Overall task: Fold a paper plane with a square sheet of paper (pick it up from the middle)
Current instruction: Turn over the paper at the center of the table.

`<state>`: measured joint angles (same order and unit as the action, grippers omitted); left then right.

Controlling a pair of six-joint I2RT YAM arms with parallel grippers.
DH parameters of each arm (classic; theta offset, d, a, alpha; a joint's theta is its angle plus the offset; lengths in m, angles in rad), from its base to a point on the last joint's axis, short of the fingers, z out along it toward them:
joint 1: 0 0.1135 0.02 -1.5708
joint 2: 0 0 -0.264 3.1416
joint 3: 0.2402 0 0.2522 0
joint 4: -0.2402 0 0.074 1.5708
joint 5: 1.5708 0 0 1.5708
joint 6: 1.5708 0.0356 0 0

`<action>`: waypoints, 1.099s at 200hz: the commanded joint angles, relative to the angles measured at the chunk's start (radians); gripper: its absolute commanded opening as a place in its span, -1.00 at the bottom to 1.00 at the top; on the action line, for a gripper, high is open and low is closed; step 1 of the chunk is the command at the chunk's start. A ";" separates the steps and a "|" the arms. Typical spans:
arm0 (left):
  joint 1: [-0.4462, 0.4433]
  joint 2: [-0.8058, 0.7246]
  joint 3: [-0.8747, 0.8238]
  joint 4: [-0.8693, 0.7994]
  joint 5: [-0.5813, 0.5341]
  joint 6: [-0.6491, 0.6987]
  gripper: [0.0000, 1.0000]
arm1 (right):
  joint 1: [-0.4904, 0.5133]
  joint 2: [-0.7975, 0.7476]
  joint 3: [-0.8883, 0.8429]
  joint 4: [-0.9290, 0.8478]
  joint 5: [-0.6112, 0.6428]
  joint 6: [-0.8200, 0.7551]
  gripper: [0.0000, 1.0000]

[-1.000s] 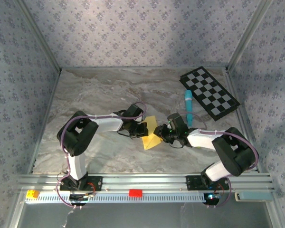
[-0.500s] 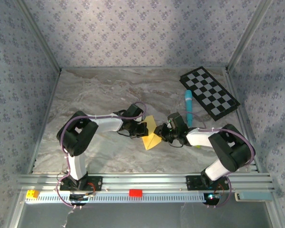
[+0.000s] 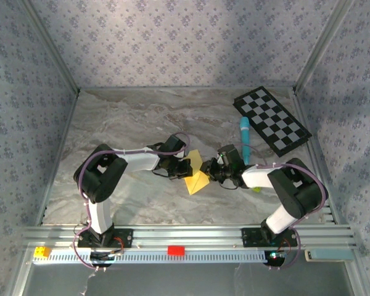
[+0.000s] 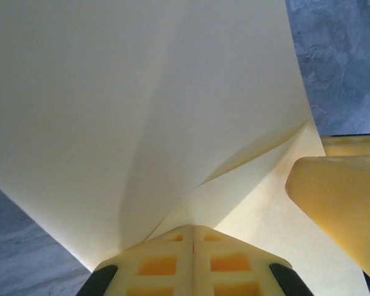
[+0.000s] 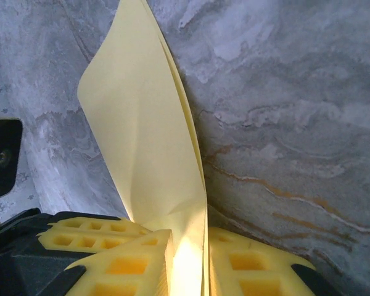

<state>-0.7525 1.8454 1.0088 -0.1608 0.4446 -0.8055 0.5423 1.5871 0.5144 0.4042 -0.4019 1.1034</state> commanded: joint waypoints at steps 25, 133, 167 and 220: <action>0.004 -0.049 -0.014 0.005 0.001 -0.003 -0.88 | -0.009 0.034 -0.007 0.054 -0.033 -0.022 -0.68; 0.012 -0.292 -0.060 -0.025 -0.170 0.025 -0.43 | -0.055 -0.179 0.062 -0.274 0.000 -0.234 -0.89; 0.048 -0.444 -0.130 -0.084 -0.334 -0.002 -0.40 | -0.012 -0.295 0.255 -0.740 0.244 -0.504 -0.89; 0.128 -0.673 -0.259 -0.137 -0.509 -0.097 -0.31 | 0.163 -0.246 0.518 -1.137 0.833 -0.603 -0.90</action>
<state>-0.6510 1.2602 0.7959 -0.2375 0.0608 -0.8490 0.6273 1.2938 0.9497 -0.4313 0.0681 0.5941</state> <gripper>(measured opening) 0.333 0.053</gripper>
